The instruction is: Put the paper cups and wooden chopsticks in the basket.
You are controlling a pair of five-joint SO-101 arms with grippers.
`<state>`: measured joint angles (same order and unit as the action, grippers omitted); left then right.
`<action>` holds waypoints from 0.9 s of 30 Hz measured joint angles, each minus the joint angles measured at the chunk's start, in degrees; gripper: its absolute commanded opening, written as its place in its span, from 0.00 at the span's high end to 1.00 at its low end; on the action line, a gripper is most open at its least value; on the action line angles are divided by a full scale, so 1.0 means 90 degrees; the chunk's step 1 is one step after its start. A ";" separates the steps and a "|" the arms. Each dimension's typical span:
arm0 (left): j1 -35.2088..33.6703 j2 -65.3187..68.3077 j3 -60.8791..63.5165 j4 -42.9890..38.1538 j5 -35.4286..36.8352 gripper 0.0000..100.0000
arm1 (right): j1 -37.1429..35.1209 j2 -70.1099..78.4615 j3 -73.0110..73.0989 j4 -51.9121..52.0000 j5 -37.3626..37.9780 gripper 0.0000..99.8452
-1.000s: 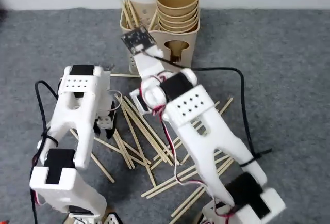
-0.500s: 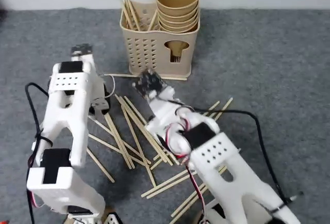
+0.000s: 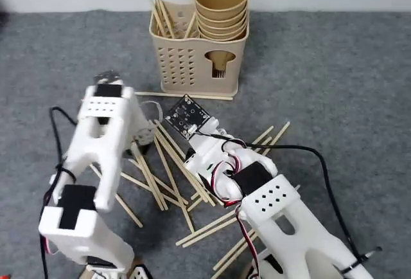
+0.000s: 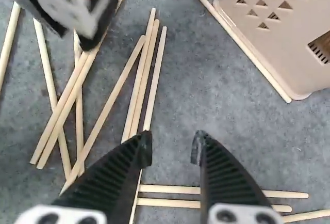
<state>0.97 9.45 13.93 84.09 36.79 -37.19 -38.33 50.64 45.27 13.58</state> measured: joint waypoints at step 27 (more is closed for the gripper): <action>-0.0332 -0.0010 0.0234 0.0029 0.1748 0.82 | 0.0000 0.0000 0.0000 0.0000 0.0000 0.85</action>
<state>-2.02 9.36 16.04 84.35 52.53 -37.19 -38.33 50.64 45.27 13.58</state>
